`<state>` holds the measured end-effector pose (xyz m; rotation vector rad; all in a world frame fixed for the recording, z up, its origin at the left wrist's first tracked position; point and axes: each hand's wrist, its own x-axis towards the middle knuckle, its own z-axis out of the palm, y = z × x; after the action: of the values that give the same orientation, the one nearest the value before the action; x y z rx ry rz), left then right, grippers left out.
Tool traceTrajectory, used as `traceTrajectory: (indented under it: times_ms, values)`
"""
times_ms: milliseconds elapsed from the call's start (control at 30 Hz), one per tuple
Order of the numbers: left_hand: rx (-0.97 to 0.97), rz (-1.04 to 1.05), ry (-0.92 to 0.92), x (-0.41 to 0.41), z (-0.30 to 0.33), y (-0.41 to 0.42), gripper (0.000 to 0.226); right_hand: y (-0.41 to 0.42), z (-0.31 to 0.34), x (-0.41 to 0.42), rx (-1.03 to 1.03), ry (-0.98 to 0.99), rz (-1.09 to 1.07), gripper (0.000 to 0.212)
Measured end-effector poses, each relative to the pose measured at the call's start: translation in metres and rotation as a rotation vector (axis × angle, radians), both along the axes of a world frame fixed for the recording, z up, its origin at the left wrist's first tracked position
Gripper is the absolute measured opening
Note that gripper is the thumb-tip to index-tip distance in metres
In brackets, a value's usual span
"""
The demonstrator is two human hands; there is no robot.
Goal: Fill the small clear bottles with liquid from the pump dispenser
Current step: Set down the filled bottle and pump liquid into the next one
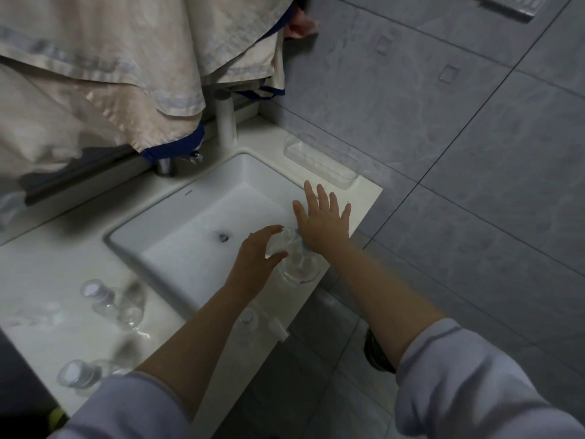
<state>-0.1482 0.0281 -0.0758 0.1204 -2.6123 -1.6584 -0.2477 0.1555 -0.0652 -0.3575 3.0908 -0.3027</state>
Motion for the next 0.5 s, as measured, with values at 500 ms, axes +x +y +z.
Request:
traceTrajectory:
  times_ms: [500]
  values:
    - [-0.151,-0.099,-0.068,-0.002,0.0,0.002,0.063,0.0,0.007,0.002,0.011,-0.061,0.013,0.061]
